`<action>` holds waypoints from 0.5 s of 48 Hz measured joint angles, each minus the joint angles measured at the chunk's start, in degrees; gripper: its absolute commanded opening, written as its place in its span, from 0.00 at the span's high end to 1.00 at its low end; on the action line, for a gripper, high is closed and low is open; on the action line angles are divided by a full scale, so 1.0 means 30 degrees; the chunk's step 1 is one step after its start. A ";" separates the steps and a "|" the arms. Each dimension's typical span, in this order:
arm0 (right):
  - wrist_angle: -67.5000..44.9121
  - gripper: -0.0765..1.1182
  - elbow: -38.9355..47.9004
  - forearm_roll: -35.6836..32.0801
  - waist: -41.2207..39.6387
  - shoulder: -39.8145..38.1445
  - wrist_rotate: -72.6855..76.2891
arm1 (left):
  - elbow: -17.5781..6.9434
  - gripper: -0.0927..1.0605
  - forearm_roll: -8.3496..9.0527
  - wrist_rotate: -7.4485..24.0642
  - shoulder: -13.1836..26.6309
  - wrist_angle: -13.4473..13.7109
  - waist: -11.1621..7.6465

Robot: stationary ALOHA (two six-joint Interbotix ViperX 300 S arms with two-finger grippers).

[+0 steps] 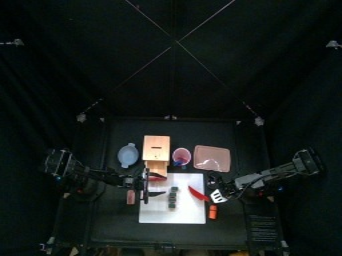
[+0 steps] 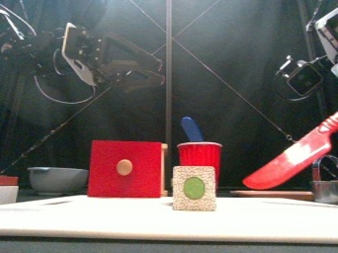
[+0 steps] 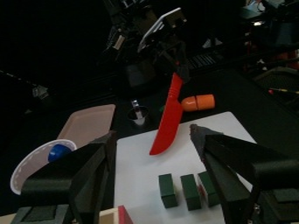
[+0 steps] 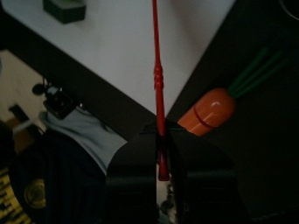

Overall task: Place sushi on board then cut the sushi with the knife then place the pieces on the plate
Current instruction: Place the 4 sushi pieces on the plate

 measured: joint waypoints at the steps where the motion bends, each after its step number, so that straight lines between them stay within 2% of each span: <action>1: -0.0029 0.59 -0.0029 -0.0469 0.0205 0.0117 0.0908 | 0.0029 0.07 -0.0029 0.0000 0.0029 0.0000 0.0000; 8: -0.0498 0.50 -0.0439 -0.2988 0.1436 0.1289 0.4775 | 0.0088 0.07 0.0059 0.0000 0.0176 0.0000 0.0000; 17: -0.2666 0.27 -0.0908 -0.3223 0.1758 0.3691 0.5508 | 0.0205 0.07 0.0674 0.0029 0.0527 0.0000 0.0088; 24: -0.3867 0.24 -0.1787 -0.3252 0.1758 0.5830 0.5156 | 0.0293 0.07 0.1084 0.0059 0.0527 0.0000 0.0146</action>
